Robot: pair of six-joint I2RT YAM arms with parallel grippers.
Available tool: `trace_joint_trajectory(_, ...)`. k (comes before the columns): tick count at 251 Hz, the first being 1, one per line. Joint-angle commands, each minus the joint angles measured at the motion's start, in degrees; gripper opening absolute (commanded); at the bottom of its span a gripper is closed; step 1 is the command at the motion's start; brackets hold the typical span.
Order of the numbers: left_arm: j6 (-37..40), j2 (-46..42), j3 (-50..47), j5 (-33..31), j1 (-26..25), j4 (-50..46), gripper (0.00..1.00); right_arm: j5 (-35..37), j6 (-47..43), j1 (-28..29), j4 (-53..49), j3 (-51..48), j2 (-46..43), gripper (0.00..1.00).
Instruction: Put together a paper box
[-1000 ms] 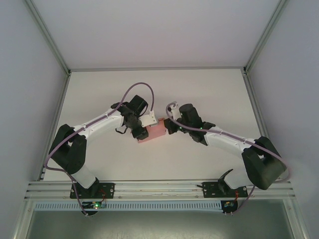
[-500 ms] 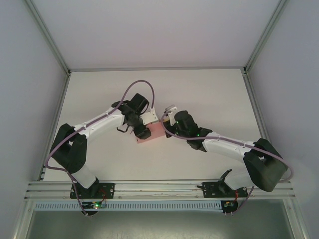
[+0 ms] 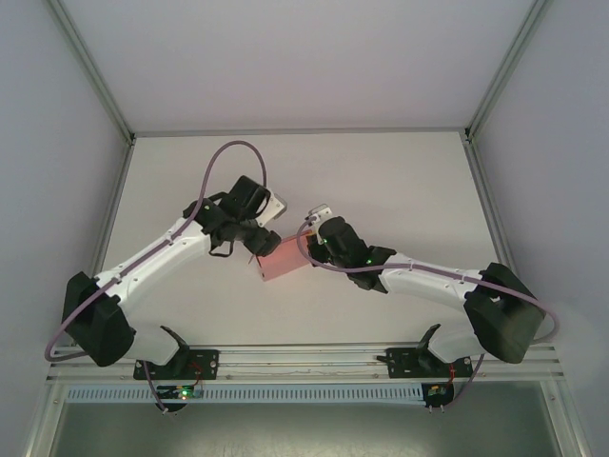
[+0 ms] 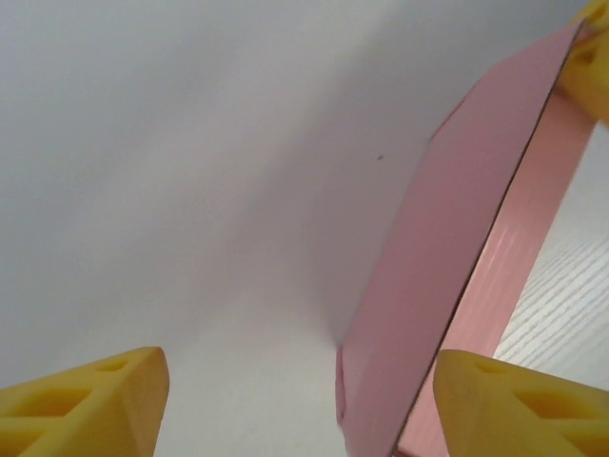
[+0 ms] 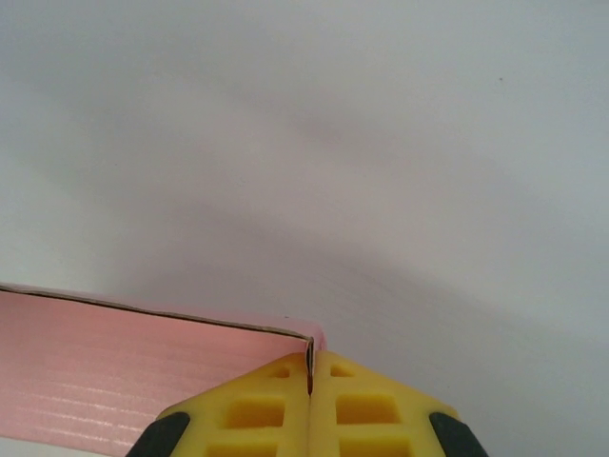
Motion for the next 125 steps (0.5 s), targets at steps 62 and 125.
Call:
trace_joint_trajectory(62, -17.2, 0.4, -2.5, -7.8, -4.0, -8.1, 0.37, 6.0, -0.3, 2.1, -5.4, 2.8, 1.6, 0.00)
trace_joint_trajectory(125, -21.5, -0.9, -3.2, -5.0, -3.9, -8.4, 0.28, 7.7, 0.0, 2.6, -5.8, 1.9, 0.0, 0.00)
